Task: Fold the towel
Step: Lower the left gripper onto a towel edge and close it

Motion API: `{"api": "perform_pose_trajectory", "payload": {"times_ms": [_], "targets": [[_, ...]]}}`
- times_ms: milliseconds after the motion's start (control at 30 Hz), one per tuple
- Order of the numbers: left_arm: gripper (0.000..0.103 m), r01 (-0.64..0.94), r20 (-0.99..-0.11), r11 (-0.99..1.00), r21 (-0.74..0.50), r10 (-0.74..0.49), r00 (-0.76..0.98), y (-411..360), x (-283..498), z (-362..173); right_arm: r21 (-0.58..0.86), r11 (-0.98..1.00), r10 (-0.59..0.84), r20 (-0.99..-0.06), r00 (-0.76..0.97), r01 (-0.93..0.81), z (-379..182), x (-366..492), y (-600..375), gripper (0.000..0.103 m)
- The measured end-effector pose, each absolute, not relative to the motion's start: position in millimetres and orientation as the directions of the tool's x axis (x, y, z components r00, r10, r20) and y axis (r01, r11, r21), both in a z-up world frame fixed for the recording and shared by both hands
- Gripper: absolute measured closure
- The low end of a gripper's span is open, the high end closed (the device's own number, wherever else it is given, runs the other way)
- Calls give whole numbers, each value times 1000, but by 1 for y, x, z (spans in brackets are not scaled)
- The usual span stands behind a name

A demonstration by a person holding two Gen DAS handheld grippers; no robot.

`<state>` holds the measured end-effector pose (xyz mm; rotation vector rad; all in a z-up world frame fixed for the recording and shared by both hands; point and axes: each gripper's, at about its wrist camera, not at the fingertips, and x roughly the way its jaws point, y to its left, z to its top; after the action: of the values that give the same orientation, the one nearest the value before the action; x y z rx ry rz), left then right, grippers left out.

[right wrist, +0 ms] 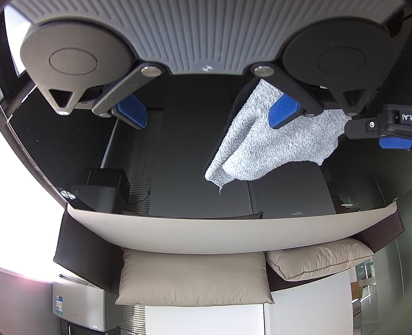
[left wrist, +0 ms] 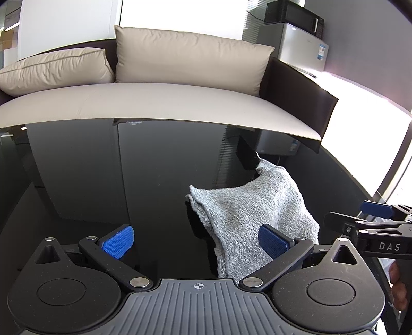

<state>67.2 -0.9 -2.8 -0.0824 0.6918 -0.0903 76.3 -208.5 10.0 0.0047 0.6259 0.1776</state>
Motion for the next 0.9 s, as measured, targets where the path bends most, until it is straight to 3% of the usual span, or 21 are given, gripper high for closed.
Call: {"api": "perform_pose_trajectory", "payload": {"times_ms": [333,500,900], "targets": [[11,59,-612,985,-160,-146,777,1,104,0,78,990,143,-587,797,-120,6,90,-221,0],[28,84,-624,980,-181,-180,761,-3,119,-4,80,992,130,-594,794,-102,3,91,-228,0],[28,95,-615,974,-204,-203,762,-14,135,-12,117,989,141,-600,787,-88,0,93,-238,0]]}}
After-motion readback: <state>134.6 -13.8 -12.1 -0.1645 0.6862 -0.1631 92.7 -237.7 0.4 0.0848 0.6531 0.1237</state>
